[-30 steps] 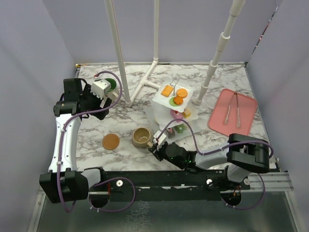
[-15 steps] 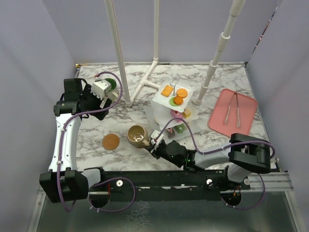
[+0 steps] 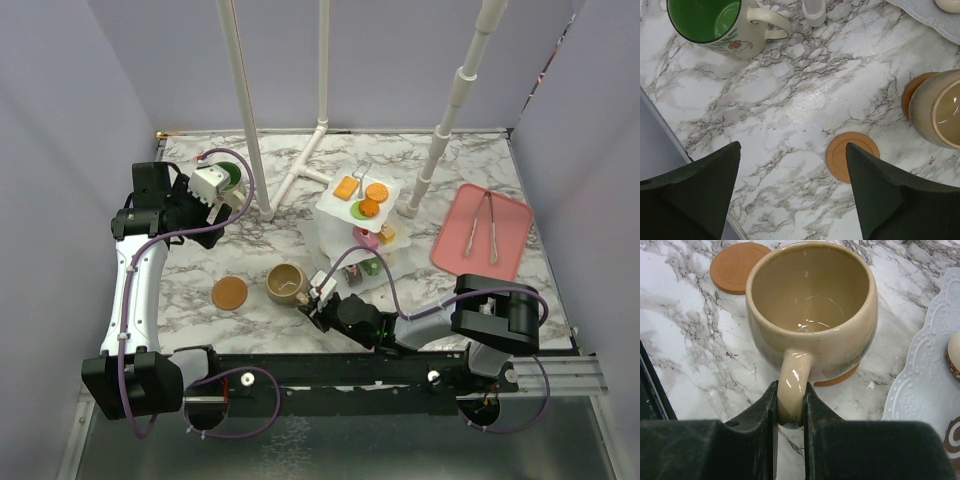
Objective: Serve the afternoon tea
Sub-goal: Place the cup on the coaster, then adjust the coaster at the center of the board, then pick up the cup at the center of the board.
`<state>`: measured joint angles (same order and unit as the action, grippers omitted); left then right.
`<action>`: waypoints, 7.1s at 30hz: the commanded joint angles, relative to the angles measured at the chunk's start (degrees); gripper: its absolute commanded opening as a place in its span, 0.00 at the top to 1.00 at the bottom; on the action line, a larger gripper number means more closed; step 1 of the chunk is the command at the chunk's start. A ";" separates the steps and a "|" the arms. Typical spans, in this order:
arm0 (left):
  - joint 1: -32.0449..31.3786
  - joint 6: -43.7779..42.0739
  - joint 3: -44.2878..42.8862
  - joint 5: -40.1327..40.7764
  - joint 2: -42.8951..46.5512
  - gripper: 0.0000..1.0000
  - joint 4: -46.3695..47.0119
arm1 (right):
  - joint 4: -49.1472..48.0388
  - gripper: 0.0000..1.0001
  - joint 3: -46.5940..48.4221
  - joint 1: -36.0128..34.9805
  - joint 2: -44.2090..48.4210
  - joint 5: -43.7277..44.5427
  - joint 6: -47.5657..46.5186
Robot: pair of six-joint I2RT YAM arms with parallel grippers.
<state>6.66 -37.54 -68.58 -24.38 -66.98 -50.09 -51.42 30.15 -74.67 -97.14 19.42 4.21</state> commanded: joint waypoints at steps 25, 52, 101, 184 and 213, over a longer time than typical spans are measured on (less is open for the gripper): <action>0.07 -2.32 -1.60 -0.23 -0.25 0.11 -1.23 | -1.46 1.00 3.65 6.88 -9.81 6.37 7.60; 0.11 -3.78 -0.94 -0.04 -1.38 0.09 -1.73 | -3.72 0.58 9.93 15.34 -13.86 4.52 6.52; 7.46 -41.71 22.29 3.23 1.71 0.11 -1.77 | 22.65 0.15 12.96 -3.68 11.98 8.59 -1.31; 6.49 -26.25 3.29 -9.34 -17.77 0.40 -2.27 | 22.95 0.21 6.60 -3.72 21.27 14.23 3.05; -0.16 25.09 -31.65 21.28 -50.35 0.42 22.84 | 24.24 0.24 9.12 -3.99 18.32 15.16 3.19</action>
<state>6.33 -13.26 -97.76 -9.17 -114.41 -27.99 -28.14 37.28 -78.19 -78.22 32.64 7.07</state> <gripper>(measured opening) 0.601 0.767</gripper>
